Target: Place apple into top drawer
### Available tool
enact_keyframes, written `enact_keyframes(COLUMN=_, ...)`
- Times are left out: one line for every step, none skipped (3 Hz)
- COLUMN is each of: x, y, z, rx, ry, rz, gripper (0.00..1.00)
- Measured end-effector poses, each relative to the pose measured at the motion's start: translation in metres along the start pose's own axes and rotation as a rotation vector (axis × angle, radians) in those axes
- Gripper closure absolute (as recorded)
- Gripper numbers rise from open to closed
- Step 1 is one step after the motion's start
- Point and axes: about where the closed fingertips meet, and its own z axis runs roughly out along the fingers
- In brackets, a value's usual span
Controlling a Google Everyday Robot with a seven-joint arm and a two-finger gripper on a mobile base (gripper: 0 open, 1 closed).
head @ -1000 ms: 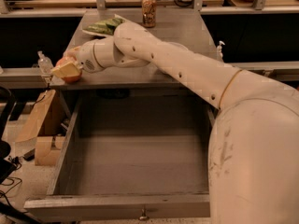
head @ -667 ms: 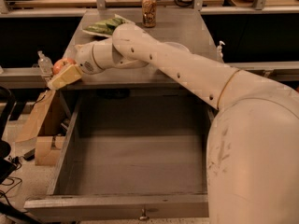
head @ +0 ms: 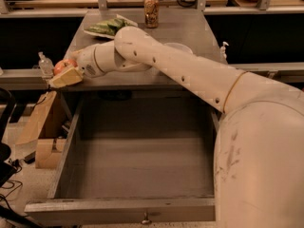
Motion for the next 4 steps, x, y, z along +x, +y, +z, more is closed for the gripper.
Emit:
enact_keyframes(x=0.008, y=0.004, z=0.000, rx=0.014, ry=0.031, rz=0.002, gripper=0.48)
enact_keyframes(x=0.011, y=0.005, z=0.001, rx=0.026, ry=0.048, rz=-0.001, gripper=0.72)
enact_keyframes(x=0.000, y=0.007, z=-0.014, rx=0.035, ry=0.021, rz=-0.021, gripper=0.95)
enact_keyframes(x=-0.025, y=0.031, z=-0.073, rx=0.071, ry=-0.047, rz=-0.084, gripper=1.00)
